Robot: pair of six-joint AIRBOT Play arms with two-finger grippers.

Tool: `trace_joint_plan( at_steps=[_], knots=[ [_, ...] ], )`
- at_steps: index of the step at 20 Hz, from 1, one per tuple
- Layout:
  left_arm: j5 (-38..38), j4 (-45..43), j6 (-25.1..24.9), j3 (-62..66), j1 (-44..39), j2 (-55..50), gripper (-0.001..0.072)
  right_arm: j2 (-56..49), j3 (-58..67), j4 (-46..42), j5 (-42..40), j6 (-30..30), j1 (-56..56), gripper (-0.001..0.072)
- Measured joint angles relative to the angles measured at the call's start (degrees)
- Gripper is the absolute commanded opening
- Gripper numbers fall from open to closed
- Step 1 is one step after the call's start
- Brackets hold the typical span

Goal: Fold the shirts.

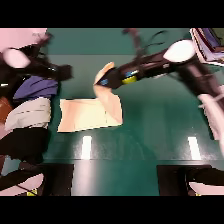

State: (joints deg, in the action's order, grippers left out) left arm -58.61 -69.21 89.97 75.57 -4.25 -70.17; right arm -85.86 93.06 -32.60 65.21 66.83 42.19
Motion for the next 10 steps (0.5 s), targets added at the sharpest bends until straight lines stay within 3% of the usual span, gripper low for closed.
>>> trace_joint_plan(
  at_steps=[2,3,4,5,6,10],
  knots=[
    [-1.1,-2.8,-0.1,0.0,5.3,4.4,0.0025,-6.0,3.7,0.7,-2.7,-1.1,5.1,0.0595],
    [-1.8,-4.0,-0.2,0.0,8.0,6.2,0.0025,-9.2,5.8,0.7,-3.7,-1.5,7.3,0.0644],
    [-2.4,-4.8,-0.3,0.0,10.3,7.6,0.0025,-12.3,7.9,0.8,-4.1,-1.7,9.0,0.0593],
    [-3.1,-5.2,-0.7,0.0,12.0,8.6,0.0025,-14.9,9.9,0.9,-3.9,-1.7,10.1,0.0487],
    [-4.0,-5.6,-1.2,0.0,13.5,9.4,0.0025,-17.3,11.8,0.9,-2.8,-1.4,10.8,0.046],
    [-6.4,-6.4,-2.7,0.0,16.5,10.8,0.0025,-21.0,13.5,-0.5,2.7,1.7,8.7,0.0459]
  ],
)
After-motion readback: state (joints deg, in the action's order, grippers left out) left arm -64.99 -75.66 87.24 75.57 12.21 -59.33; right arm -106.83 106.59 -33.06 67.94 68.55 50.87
